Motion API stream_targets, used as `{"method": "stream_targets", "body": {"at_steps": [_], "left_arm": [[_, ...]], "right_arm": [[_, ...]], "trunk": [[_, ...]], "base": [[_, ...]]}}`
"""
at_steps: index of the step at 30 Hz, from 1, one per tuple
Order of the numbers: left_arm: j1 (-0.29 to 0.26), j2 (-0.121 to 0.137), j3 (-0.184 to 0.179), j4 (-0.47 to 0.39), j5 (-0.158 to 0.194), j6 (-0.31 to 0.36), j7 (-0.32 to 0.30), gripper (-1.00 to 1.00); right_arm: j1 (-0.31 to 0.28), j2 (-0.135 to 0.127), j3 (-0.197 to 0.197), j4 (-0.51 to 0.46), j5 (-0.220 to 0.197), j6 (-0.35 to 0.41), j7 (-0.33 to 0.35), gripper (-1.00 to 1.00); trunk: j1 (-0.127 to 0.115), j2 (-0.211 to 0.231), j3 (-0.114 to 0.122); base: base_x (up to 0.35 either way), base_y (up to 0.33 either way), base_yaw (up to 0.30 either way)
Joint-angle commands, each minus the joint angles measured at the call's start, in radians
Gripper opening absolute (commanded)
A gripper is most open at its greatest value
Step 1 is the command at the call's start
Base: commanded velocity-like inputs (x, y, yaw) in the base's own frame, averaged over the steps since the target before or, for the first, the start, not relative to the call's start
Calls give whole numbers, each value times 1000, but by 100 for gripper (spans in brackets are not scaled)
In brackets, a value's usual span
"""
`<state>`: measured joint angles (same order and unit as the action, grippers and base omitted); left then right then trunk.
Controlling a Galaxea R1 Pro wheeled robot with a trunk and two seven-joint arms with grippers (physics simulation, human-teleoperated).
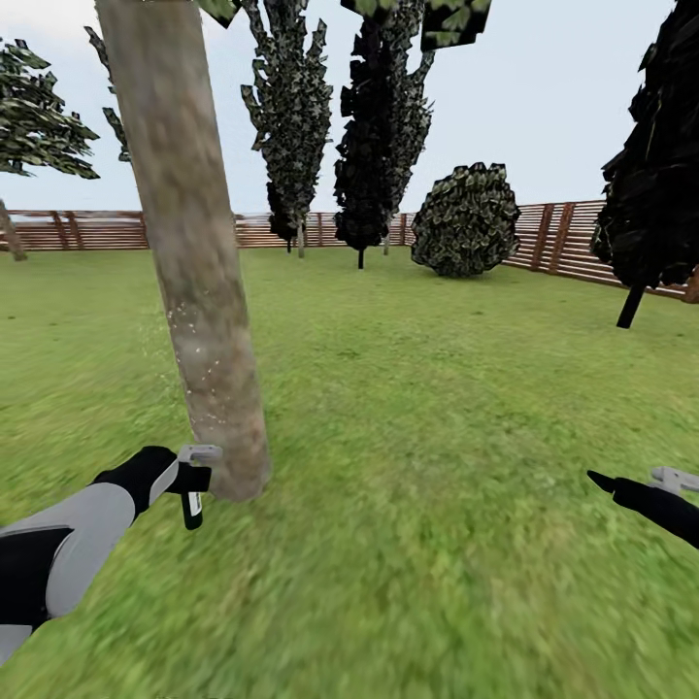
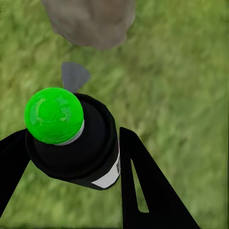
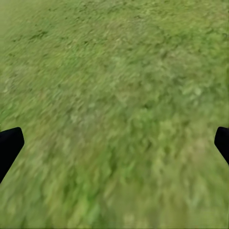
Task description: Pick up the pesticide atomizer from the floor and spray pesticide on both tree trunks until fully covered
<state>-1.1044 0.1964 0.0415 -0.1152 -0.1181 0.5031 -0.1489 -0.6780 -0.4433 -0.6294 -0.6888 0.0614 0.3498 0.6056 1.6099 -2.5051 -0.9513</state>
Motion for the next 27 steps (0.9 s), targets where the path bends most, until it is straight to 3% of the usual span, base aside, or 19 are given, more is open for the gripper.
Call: {"method": "stream_targets", "body": {"at_steps": [1,18,27], "left_arm": [[0,0,0,0,0,0,0,-100],[0,0,0,0,0,0,0,-100],[0,0,0,0,0,0,0,-100]], "right_arm": [[0,0,0,0,0,0,-1,100],[0,0,0,0,14,0,3,100],[0,1,-1,0,14,0,3,100]], "trunk": [[0,0,0],[0,0,0],[0,0,0]], "base": [[13,-326,186],[1,-328,35],[31,-221,230]]}}
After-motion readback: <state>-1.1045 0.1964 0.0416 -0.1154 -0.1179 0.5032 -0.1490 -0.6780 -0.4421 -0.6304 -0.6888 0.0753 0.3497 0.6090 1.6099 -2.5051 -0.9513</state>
